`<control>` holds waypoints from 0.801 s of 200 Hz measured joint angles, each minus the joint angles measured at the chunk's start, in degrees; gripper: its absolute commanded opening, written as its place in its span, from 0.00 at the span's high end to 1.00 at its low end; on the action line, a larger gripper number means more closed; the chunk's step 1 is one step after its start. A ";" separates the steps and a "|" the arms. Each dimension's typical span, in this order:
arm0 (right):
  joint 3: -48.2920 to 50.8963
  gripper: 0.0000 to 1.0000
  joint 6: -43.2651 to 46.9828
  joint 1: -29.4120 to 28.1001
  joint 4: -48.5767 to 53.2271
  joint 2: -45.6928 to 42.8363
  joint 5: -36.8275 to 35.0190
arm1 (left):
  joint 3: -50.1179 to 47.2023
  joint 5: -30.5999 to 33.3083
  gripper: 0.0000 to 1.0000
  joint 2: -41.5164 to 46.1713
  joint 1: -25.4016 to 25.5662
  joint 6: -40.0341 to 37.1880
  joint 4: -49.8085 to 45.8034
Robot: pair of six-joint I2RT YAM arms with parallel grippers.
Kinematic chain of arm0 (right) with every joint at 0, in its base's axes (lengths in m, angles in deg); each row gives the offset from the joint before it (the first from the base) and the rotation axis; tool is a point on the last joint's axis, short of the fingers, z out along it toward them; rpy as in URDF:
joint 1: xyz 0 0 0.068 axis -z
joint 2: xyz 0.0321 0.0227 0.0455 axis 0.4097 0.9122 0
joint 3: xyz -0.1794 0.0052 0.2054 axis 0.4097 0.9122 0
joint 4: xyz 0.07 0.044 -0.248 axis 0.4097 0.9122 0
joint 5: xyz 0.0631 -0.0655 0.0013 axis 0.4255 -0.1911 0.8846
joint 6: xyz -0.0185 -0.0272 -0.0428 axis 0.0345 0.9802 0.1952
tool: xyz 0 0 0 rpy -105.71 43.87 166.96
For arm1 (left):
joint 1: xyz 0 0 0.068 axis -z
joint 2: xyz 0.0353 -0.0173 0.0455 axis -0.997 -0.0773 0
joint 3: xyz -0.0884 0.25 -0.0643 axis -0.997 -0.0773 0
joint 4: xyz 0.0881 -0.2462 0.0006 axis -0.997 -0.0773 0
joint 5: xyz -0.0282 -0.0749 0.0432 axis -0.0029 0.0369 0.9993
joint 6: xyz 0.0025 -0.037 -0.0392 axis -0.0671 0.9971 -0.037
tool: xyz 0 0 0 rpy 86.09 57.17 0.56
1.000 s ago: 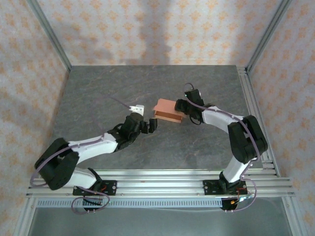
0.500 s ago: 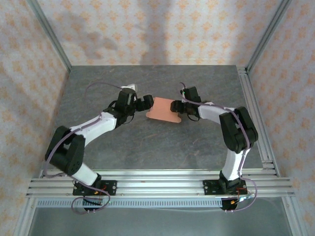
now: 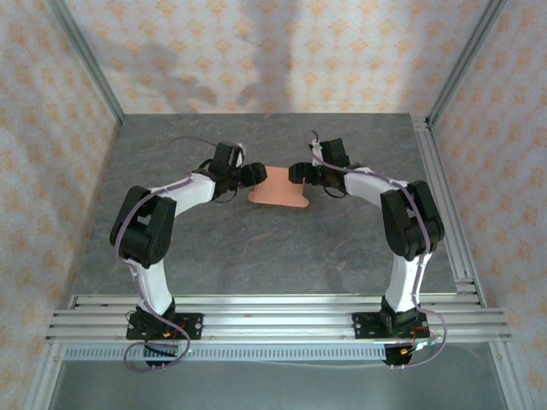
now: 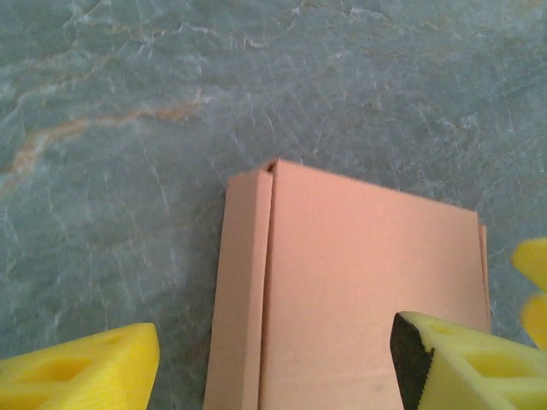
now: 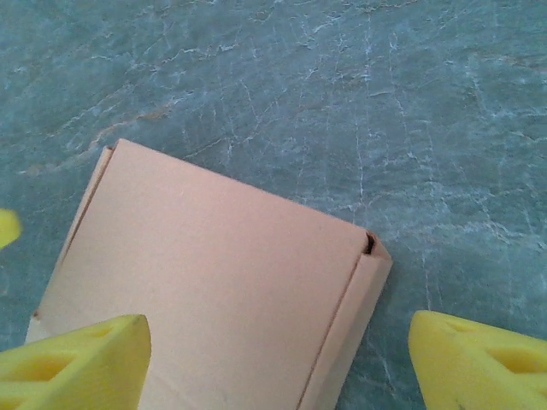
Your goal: Fold the paper box
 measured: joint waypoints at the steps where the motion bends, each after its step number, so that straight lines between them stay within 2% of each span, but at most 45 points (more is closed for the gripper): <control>1: 0.15 0.21 -0.02 0.02 -0.07 -0.13 0.02 | 0.17 -0.09 0.35 -0.15 -0.02 0.02 -0.07; 56: 7.15 0.21 -4.70 0.74 -3.65 -5.03 1.49 | 6.10 -4.17 0.58 -7.91 -0.96 -3.56 -2.93; 80: 7.87 0.21 -4.98 0.74 -3.80 -5.05 1.62 | 7.41 -5.75 0.73 -8.68 -1.11 -4.50 -2.84; 115: 7.89 0.21 -5.18 0.74 -3.82 -5.05 1.66 | 7.54 -6.34 0.82 -8.68 -1.11 -4.44 -2.84; 160: 7.91 0.21 -9.44 0.74 -5.42 -5.05 1.68 | 6.38 -8.55 0.88 -8.66 -1.77 -4.26 -0.98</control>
